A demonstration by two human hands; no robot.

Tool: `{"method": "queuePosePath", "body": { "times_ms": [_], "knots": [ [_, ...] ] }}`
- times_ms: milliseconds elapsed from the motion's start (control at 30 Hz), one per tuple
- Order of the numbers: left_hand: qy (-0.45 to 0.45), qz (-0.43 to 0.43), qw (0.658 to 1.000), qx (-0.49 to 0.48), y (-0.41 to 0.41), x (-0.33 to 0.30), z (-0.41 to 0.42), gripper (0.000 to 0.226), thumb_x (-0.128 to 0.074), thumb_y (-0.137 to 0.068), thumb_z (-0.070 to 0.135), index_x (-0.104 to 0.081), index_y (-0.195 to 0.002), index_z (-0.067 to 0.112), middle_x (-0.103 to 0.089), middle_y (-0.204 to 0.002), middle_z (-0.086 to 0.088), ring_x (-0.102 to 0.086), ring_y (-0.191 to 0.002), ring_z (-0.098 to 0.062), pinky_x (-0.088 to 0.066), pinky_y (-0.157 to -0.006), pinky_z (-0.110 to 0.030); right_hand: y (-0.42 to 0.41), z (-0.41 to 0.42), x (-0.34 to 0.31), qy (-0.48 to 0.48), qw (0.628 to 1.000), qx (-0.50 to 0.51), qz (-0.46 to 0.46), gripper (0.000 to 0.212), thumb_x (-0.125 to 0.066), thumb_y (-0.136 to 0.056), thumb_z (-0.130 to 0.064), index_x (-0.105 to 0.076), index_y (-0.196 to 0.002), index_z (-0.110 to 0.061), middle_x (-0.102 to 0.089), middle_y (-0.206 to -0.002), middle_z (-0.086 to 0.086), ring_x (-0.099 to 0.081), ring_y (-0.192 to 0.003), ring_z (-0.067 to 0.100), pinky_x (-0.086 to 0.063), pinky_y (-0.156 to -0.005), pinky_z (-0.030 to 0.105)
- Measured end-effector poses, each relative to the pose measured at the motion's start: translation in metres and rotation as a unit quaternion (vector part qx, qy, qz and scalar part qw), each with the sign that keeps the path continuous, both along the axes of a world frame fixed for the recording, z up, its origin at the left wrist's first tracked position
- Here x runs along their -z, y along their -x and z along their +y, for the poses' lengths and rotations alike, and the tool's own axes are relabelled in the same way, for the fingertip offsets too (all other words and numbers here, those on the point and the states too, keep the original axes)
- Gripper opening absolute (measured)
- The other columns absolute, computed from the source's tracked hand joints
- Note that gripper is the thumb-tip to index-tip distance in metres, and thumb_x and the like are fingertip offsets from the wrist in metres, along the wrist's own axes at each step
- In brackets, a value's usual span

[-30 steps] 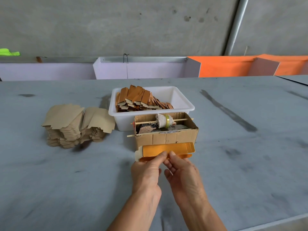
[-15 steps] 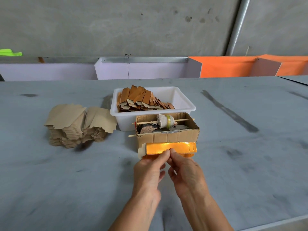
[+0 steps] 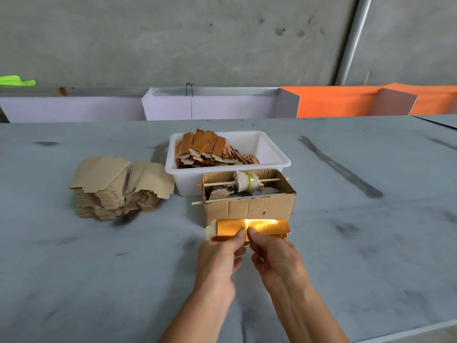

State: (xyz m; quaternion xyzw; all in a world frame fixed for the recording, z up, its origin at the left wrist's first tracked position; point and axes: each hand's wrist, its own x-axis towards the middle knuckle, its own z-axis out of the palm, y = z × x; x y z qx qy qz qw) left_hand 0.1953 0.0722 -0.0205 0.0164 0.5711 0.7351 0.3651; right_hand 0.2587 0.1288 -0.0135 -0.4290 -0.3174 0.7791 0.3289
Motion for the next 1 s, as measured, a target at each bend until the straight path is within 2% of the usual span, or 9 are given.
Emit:
{"method": "queuePosePath", "body": {
  "times_ms": [100,300,400,467,533,633,767,900,1000],
  "knots": [
    [0.002,-0.003,1.0,-0.003,-0.001,0.0,-0.001,0.009,-0.075,-0.076,0.011,-0.067,-0.081,0.009,-0.07,-0.078,-0.006,-0.062,-0.074,-0.017,-0.05,-0.065,-0.031,0.001,0.001,0.001,-0.022,0.999,0.012,-0.033,0.017,-0.071,-0.076,0.002,-0.06,-0.068,-0.007,-0.055,-0.058,0.006,-0.045,-0.057,0.016,-0.037,-0.054,0.026],
    [0.002,0.052,0.998,-0.031,0.017,-0.011,-0.006,0.009,-0.075,-0.075,0.006,-0.067,-0.075,0.011,-0.065,-0.07,-0.005,-0.057,-0.065,-0.018,-0.05,-0.055,-0.025,-0.005,0.013,-0.012,-0.072,0.994,-0.018,-0.08,0.014,-0.074,-0.075,0.0,-0.062,-0.075,-0.008,-0.059,-0.068,0.006,-0.052,-0.068,0.016,-0.041,-0.061,0.026],
    [0.001,0.062,0.997,-0.038,0.021,-0.02,-0.005,0.013,-0.073,-0.076,0.0,-0.066,-0.071,0.01,-0.064,-0.065,-0.006,-0.055,-0.054,-0.017,-0.048,-0.048,-0.023,-0.004,0.017,-0.022,-0.078,0.995,-0.029,-0.055,0.017,-0.075,-0.074,-0.003,-0.061,-0.068,-0.01,-0.059,-0.061,0.003,-0.053,-0.066,0.015,-0.041,-0.063,0.027],
    [-0.017,0.042,0.997,-0.065,0.023,-0.025,-0.002,0.01,-0.071,-0.078,-0.001,-0.065,-0.073,0.007,-0.065,-0.066,-0.009,-0.056,-0.051,-0.018,-0.048,-0.044,-0.022,-0.001,0.016,-0.028,-0.095,0.993,-0.054,-0.045,0.011,-0.077,-0.074,-0.01,-0.066,-0.075,-0.007,-0.061,-0.062,0.002,-0.055,-0.065,0.014,-0.042,-0.065,0.028],
    [-0.031,0.036,0.995,-0.082,0.025,-0.031,0.002,0.008,-0.069,-0.08,0.0,-0.064,-0.077,0.006,-0.067,-0.073,-0.013,-0.06,-0.056,-0.02,-0.05,-0.044,-0.022,0.004,0.013,-0.032,-0.123,0.987,-0.081,-0.058,0.011,-0.077,-0.075,-0.014,-0.07,-0.08,-0.007,-0.065,-0.064,0.001,-0.056,-0.066,0.014,-0.042,-0.065,0.029],
    [-0.037,0.056,0.994,-0.081,0.027,-0.042,0.011,0.008,-0.068,-0.082,0.002,-0.063,-0.077,0.007,-0.067,-0.083,-0.014,-0.065,-0.07,-0.024,-0.052,-0.05,-0.024,0.015,0.013,-0.041,-0.176,0.976,-0.089,-0.097,0.017,-0.073,-0.079,-0.012,-0.067,-0.063,-0.013,-0.064,-0.058,-0.002,-0.056,-0.067,0.013,-0.041,-0.061,0.027],
    [-0.01,0.121,0.992,-0.042,0.042,-0.055,0.023,0.011,-0.066,-0.082,0.004,-0.065,-0.074,0.011,-0.065,-0.079,-0.008,-0.061,-0.073,-0.021,-0.051,-0.052,-0.026,0.031,0.031,-0.057,-0.237,0.962,-0.066,-0.121,0.018,-0.069,-0.082,-0.006,-0.064,-0.066,-0.013,-0.064,-0.06,0.0,-0.057,-0.057,0.01,-0.042,-0.048,0.02],
    [0.026,0.193,0.98,-0.045,0.063,-0.063,0.037,0.014,-0.07,-0.079,0.006,-0.067,-0.072,0.017,-0.067,-0.072,-0.002,-0.061,-0.062,-0.014,-0.046,-0.049,-0.022,0.055,0.049,-0.067,-0.261,0.956,-0.028,-0.133,0.011,-0.068,-0.084,-0.008,-0.059,-0.088,-0.013,-0.069,-0.066,0.003,-0.066,-0.05,0.009,-0.045,-0.041,0.017],
    [0.032,0.22,0.972,-0.072,0.077,-0.07,0.051,0.012,-0.073,-0.076,0.004,-0.068,-0.074,0.014,-0.068,-0.069,-0.002,-0.059,-0.046,-0.006,-0.046,-0.042,-0.018,0.075,0.058,-0.068,-0.306,0.939,-0.026,-0.157,0.014,-0.067,-0.084,-0.006,-0.065,-0.074,-0.015,-0.069,-0.066,0.002,-0.067,-0.06,0.014,-0.051,-0.052,0.024]
  ]
}}
